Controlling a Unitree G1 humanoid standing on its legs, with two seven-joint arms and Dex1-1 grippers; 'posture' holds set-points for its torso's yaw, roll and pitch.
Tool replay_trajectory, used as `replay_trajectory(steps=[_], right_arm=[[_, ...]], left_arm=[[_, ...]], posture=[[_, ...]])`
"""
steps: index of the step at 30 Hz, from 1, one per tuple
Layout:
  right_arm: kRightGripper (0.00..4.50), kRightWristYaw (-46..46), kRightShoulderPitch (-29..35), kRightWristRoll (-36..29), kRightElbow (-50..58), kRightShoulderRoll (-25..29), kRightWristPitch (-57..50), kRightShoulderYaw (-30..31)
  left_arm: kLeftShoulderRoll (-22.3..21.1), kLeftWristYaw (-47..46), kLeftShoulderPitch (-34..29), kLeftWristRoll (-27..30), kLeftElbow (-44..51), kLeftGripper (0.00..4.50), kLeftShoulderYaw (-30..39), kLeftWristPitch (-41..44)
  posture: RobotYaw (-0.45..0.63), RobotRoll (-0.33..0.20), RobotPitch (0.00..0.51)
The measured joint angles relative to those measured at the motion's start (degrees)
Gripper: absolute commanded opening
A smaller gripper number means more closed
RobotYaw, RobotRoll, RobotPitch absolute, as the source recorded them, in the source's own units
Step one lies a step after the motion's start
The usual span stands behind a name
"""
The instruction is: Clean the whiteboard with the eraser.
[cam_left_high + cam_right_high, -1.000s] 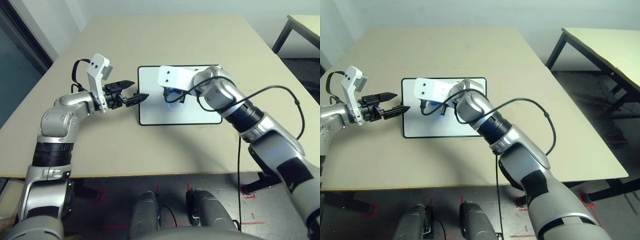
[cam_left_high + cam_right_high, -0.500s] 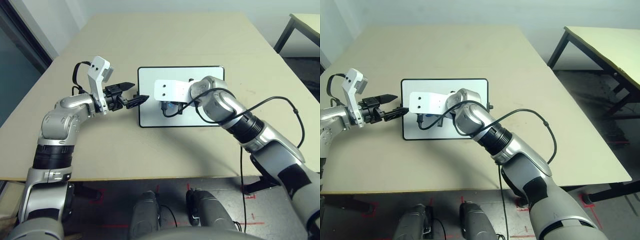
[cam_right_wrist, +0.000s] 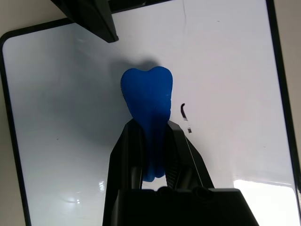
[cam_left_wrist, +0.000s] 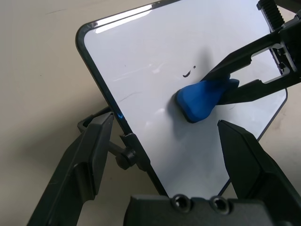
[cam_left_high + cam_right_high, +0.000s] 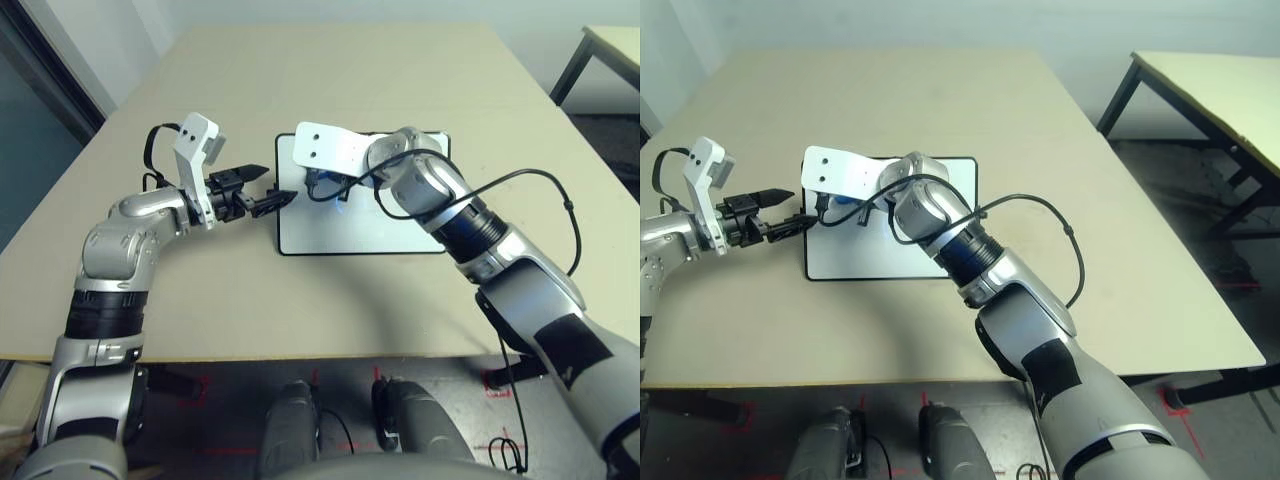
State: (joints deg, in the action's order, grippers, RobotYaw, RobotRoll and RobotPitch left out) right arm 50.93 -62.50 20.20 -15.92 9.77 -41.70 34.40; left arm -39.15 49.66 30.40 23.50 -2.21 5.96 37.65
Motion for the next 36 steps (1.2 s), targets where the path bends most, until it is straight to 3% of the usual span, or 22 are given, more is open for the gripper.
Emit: replay_trajectory(steps=[9, 12, 18, 23, 29, 32, 36], right_arm=[[0.57, -9.08, -9.32, -2.45, -13.58, -5.69, 7.7, -8.34], [0.57, -8.19, -6.91, -2.36, -12.17, -5.59, 6.96, -7.99], [0.57, -3.19, 2.94, -2.09, 0.9, -3.73, 0.55, -2.48], [0.57, -4.81, 0.12, -2.27, -2.81, -4.11, 1.63, -2.66], [0.57, -11.33, -7.59, -3.63, -15.07, -6.08, 9.22, -8.75], [0.57, -11.8, -7.46, -4.1, -16.07, -6.62, 10.24, -9.07], [0.57, -9.94, -1.66, -4.32, -9.58, -7.0, 8.9, -7.84]], left_arm=[[-0.11, -0.06, -0.02, 0.83, 0.07, 4.5, -0.03, 0.15], [-0.17, -0.1, -0.02, 0.88, 0.08, 4.5, -0.04, 0.24], [-0.34, -0.31, 0.05, 0.91, 0.07, 4.5, -0.05, 0.4], [-0.33, -0.41, 0.1, 0.92, 0.04, 4.5, -0.06, 0.4], [-0.25, -0.5, 0.15, 0.96, 0.08, 4.5, -0.09, 0.4], [-0.23, -0.57, 0.15, 0.98, 0.11, 4.5, -0.09, 0.42], [-0.21, -0.78, 0.15, 1.02, 0.25, 4.5, -0.08, 0.53]], posture=[[-0.01, 0.0, 0.123], [-0.01, 0.0, 0.122], [-0.02, 0.0, 0.122], [-0.02, 0.0, 0.121], [-0.01, 0.0, 0.121], [-0.01, 0.0, 0.121], [0.0, 0.0, 0.122]])
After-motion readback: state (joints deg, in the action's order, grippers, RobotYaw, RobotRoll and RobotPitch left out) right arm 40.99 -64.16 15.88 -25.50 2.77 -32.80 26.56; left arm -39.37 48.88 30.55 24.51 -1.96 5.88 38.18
